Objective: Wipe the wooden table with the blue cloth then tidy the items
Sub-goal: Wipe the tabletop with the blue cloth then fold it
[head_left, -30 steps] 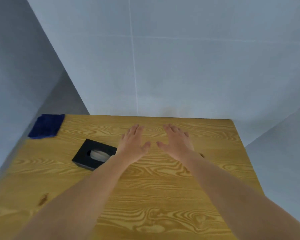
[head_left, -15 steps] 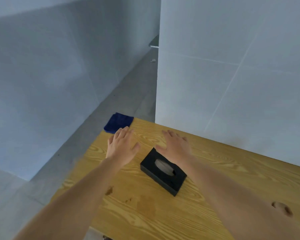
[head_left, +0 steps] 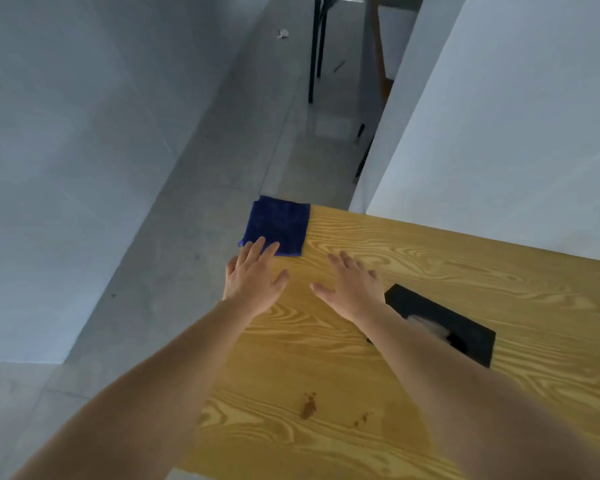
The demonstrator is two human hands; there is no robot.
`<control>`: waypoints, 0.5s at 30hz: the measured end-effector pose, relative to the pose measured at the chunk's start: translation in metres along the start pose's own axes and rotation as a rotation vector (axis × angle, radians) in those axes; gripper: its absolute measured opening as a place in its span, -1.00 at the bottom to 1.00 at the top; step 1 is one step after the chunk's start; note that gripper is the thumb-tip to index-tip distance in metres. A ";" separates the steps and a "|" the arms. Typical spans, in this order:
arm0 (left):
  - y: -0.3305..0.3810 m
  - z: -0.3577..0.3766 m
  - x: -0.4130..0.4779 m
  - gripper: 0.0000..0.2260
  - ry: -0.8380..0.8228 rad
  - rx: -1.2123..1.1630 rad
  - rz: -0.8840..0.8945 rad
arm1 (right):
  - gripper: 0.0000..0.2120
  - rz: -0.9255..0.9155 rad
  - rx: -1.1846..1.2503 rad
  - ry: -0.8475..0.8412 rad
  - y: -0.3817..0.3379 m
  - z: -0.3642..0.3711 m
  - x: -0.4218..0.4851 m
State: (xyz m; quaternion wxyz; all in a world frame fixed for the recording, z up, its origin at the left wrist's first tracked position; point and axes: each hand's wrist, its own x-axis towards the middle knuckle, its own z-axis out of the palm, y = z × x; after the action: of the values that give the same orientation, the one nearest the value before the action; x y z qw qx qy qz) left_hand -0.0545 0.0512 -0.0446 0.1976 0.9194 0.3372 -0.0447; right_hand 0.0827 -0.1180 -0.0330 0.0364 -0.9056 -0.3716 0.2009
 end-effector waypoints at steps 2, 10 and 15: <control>-0.007 0.006 0.023 -0.34 -0.037 0.006 0.023 | -0.14 0.040 0.006 -0.016 -0.004 0.016 0.012; -0.017 0.029 0.121 -0.31 -0.052 0.007 0.095 | 0.02 0.136 0.001 -0.033 -0.005 0.078 0.040; -0.009 0.047 0.170 -0.31 -0.045 0.046 0.089 | 0.01 0.124 0.017 0.057 0.006 0.097 0.039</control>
State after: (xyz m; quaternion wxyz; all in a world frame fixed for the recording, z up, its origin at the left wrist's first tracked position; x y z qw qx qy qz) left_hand 0.0723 0.1414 -0.1275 0.1858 0.9365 0.2904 -0.0643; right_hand 0.0735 -0.1036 -0.1365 0.0419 -0.9319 -0.3121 0.1802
